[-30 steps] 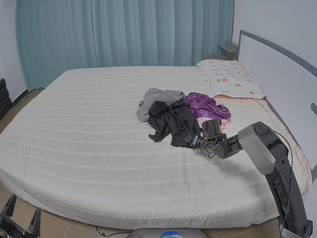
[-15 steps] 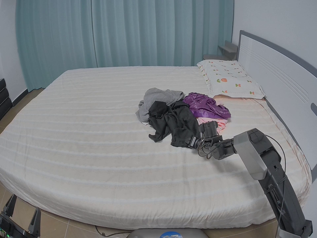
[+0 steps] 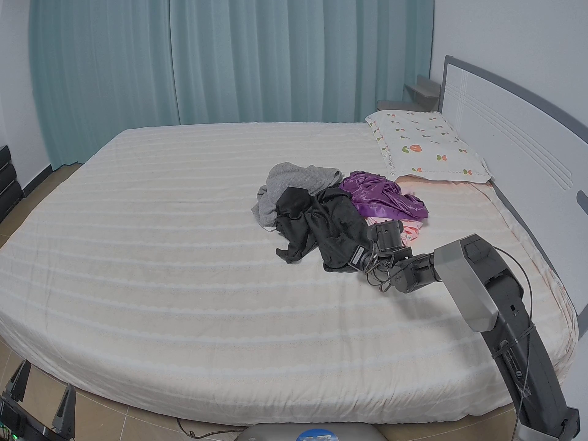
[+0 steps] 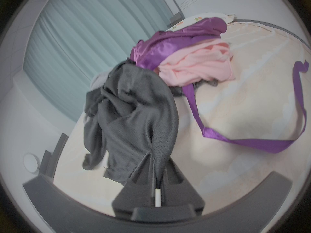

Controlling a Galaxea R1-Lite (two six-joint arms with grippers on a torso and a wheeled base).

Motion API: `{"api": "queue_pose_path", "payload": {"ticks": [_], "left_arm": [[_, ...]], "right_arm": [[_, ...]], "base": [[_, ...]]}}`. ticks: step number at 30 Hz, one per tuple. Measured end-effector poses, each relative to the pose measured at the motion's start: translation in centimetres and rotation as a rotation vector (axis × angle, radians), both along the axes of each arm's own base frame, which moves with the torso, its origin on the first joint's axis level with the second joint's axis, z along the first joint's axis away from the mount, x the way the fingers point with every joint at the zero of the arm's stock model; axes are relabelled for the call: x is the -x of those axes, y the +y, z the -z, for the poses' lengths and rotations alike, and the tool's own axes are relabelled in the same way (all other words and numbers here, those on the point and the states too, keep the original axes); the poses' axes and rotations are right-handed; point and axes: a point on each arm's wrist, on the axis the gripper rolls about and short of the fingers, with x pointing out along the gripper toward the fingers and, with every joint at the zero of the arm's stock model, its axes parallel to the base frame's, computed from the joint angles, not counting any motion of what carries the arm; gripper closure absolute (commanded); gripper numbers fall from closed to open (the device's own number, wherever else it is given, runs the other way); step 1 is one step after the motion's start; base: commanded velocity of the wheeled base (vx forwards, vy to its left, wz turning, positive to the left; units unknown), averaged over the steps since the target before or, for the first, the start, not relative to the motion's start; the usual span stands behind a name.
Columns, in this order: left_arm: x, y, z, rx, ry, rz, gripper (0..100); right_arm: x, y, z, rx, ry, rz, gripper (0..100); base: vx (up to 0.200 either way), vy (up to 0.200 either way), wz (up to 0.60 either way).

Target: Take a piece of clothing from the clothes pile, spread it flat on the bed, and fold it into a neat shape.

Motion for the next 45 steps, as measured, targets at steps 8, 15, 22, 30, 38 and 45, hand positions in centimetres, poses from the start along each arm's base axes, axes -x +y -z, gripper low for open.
{"api": "queue_pose_path", "payload": {"ticks": [8, 15, 22, 30, 38, 45], "left_arm": [[0.0, 0.0, 0.0, 0.0, 0.0, 0.0, 0], [0.0, 0.0, 0.0, 0.0, 0.0, 0.0, 0], [0.0, 0.0, 0.0, 0.0, 0.0, 0.0, 0], [0.0, 0.0, 0.0, -0.003, 0.0, 0.001, 0], [0.1, -0.1, -0.6, -0.032, -0.042, 0.032, 0], [-0.1, -0.2, -5.3, -0.028, -0.11, 0.101, 0]], "right_arm": [[2.3, -0.1, -2.4, -0.042, 0.05, -0.003, 100], [6.9, -0.4, -4.8, -0.079, 0.094, -0.04, 100], [12.9, -0.7, -9.1, -0.132, 0.051, -0.104, 100], [20.6, -1.1, -17.6, -0.249, -0.149, -0.221, 100], [26.5, -2.4, -24.7, -0.396, -0.388, -0.378, 100], [28.4, -3.1, -26.7, -0.44, -0.472, -0.422, 100]], "base": [[0.0, 0.0, 0.0], [0.0, 0.0, 0.0], [0.0, 0.0, 0.0], [0.0, 0.0, 0.0], [0.0, 0.0, 0.0], [0.0, 0.0, 0.0]]}}
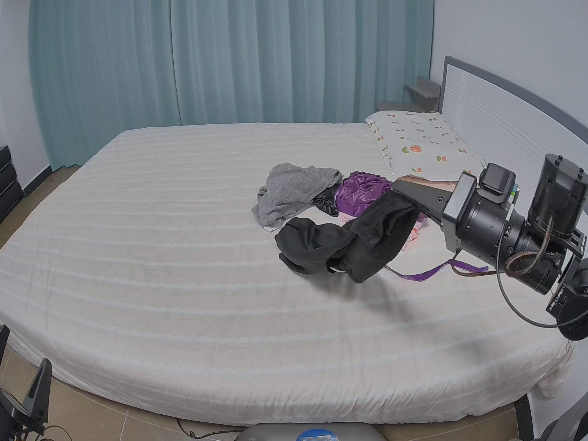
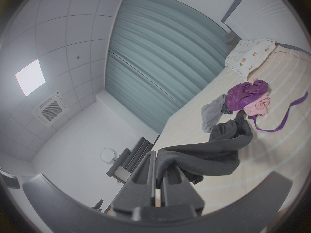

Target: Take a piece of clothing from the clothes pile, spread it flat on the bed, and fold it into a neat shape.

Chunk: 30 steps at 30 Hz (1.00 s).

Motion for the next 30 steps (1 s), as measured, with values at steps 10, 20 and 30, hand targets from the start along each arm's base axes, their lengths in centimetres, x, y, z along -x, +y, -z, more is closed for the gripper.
{"api": "queue_pose_path", "payload": {"ticks": [10, 20, 30], "left_arm": [[-6.2, -0.4, -2.9, -0.001, 0.281, 0.16, 0], [-14.5, -2.3, -1.2, -0.002, 0.565, 0.319, 0], [-21.4, -8.2, 2.4, 0.061, 0.637, 0.376, 0]], "right_arm": [[1.2, -0.2, -0.6, -0.008, -0.052, -0.039, 100], [1.6, 0.3, -0.8, 0.002, -0.083, -0.067, 100], [2.5, 2.2, -2.4, 0.003, -0.173, -0.112, 100]], "base": [[0.0, 0.0, 0.0], [0.0, 0.0, 0.0], [0.0, 0.0, 0.0]]}}
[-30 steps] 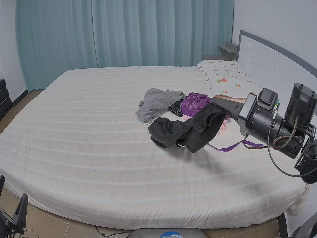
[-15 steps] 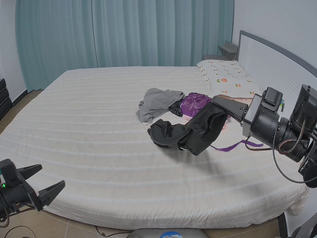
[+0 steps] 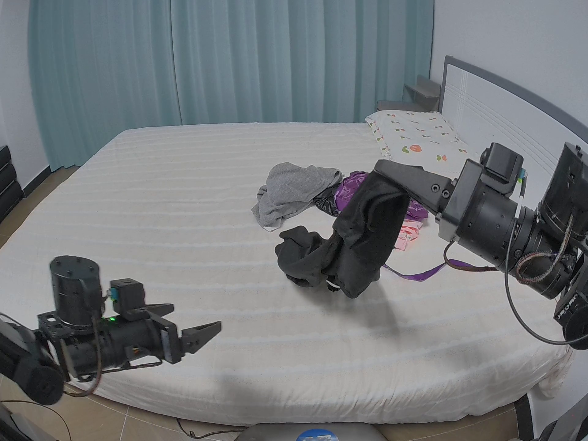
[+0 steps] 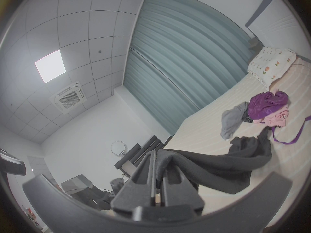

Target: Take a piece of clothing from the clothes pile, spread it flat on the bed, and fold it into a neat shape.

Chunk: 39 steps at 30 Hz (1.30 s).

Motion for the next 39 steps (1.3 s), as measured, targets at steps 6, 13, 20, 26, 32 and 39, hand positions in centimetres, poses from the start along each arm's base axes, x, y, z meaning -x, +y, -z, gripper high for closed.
{"api": "queue_pose_path", "payload": {"ticks": [6, 13, 20, 26, 32, 39], "left_arm": [[-2.8, -5.2, 2.6, 0.071, 0.042, -0.064, 0], [-5.6, -10.0, 5.5, 0.097, 0.012, -0.093, 0], [-7.8, -12.5, 9.9, 0.09, 0.001, -0.125, 0], [-10.1, -13.4, 12.5, 0.102, -0.015, -0.148, 0], [-12.8, -14.0, 14.7, 0.11, -0.031, -0.171, 0], [-15.6, -15.0, 16.6, 0.112, -0.024, -0.172, 0]], "right_arm": [[0.0, 1.3, -1.2, -0.025, -0.043, 0.001, 100], [-0.4, 2.2, -2.4, -0.056, -0.078, 0.004, 100], [-1.0, 2.9, -3.5, -0.09, -0.105, 0.02, 100], [-1.5, 3.3, -3.7, -0.104, -0.11, 0.045, 100], [-2.0, 3.5, -3.7, -0.111, -0.112, 0.058, 100], [-2.6, 3.3, -4.0, -0.126, -0.119, 0.092, 100]], "base": [[0.0, 0.0, 0.0], [0.0, 0.0, 0.0], [0.0, 0.0, 0.0], [0.0, 0.0, 0.0], [0.0, 0.0, 0.0], [0.0, 0.0, 0.0]]}}
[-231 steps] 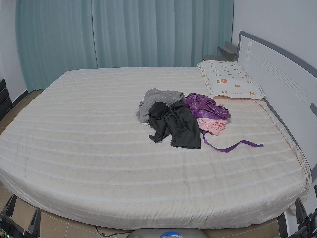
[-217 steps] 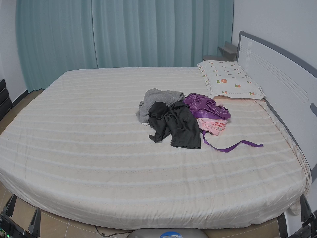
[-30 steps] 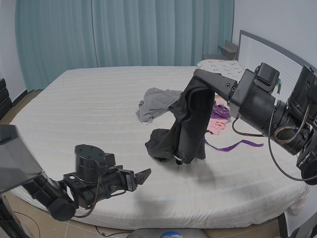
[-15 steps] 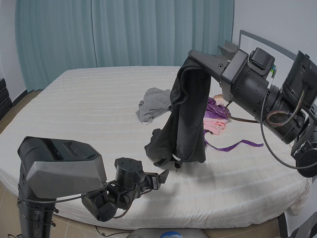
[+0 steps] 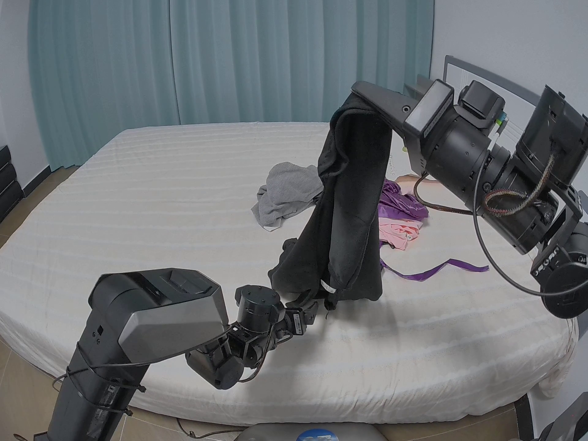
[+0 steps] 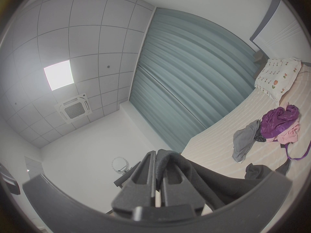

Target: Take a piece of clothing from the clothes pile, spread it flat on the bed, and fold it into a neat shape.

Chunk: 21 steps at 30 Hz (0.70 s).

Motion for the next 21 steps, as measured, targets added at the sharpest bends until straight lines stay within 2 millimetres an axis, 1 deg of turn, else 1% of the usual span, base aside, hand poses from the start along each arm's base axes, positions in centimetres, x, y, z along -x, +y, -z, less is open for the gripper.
{"api": "queue_pose_path", "payload": {"ticks": [2, 3, 8, 11, 14, 17, 21], "left_arm": [[-0.5, -0.2, 0.3, -0.003, 0.007, 0.001, 0], [-0.8, -0.3, 0.5, -0.007, 0.013, 0.0, 100], [-2.2, -1.2, 0.5, 0.002, -0.002, -0.004, 100], [-2.3, -1.2, 0.6, 0.001, -0.001, -0.007, 100], [-1.8, -0.6, 0.6, -0.011, 0.023, -0.017, 100], [-0.7, 0.5, 0.2, -0.028, 0.055, -0.031, 100], [0.8, 2.1, -2.0, -0.034, 0.068, -0.063, 100]], "right_arm": [[-0.2, 0.0, 0.0, -0.002, 0.0, 0.006, 100], [-0.2, -0.1, 0.0, -0.002, 0.0, 0.007, 100], [-0.7, -0.4, 0.1, -0.001, 0.003, 0.026, 100], [-1.1, -0.7, 0.3, 0.004, 0.008, 0.042, 100], [-1.8, -1.3, 0.7, 0.012, 0.019, 0.068, 100], [-2.9, -1.9, 1.3, 0.024, 0.034, 0.101, 100], [-4.6, -2.9, 2.4, 0.046, 0.063, 0.154, 100]], "base": [[0.0, 0.0, 0.0], [0.0, 0.0, 0.0], [0.0, 0.0, 0.0], [0.0, 0.0, 0.0], [0.0, 0.0, 0.0], [0.0, 0.0, 0.0], [0.0, 0.0, 0.0]]}}
